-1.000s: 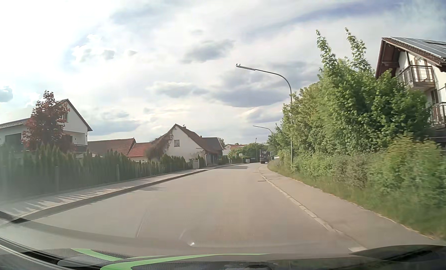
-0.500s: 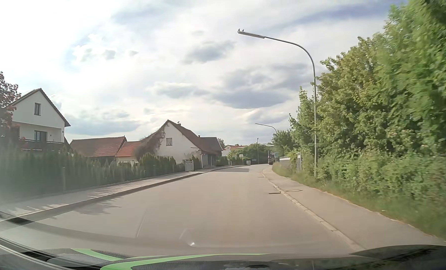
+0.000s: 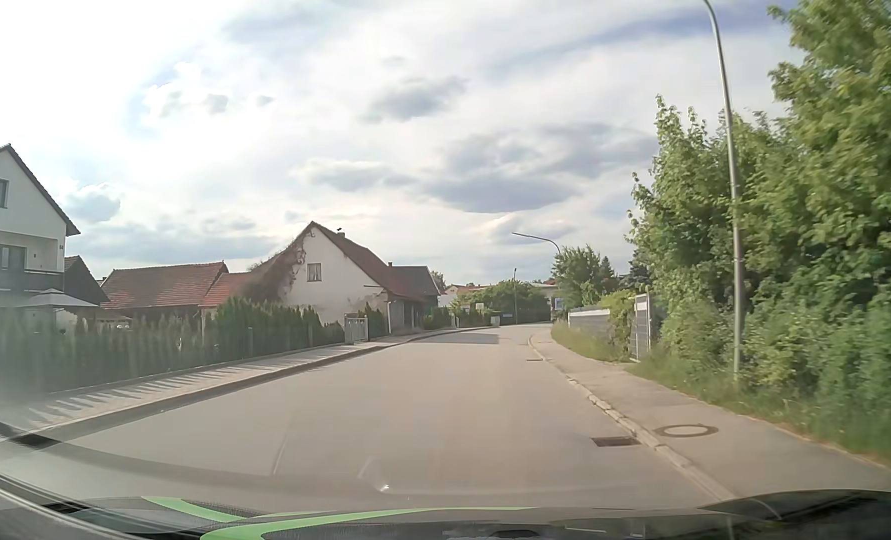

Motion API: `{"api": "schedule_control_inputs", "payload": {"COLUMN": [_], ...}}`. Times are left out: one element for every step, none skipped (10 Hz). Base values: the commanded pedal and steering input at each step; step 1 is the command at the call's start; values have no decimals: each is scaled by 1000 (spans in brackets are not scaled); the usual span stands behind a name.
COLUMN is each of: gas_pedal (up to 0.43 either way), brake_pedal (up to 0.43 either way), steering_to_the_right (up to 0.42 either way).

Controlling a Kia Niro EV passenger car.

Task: Follow the waypoints while adhering to traffic rules and regulations

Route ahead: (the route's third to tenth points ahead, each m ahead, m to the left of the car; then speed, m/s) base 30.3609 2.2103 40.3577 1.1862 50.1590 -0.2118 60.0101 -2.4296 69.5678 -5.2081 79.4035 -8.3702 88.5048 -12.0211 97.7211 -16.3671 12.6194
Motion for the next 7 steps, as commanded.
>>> {"api": "schedule_control_inputs", "payload": {"gas_pedal": [130,130,130,118,118,118,118], "brake_pedal": [0,0,0,0,0,0,0], "steering_to_the_right": [2,2,2,3,4,6,7]}}
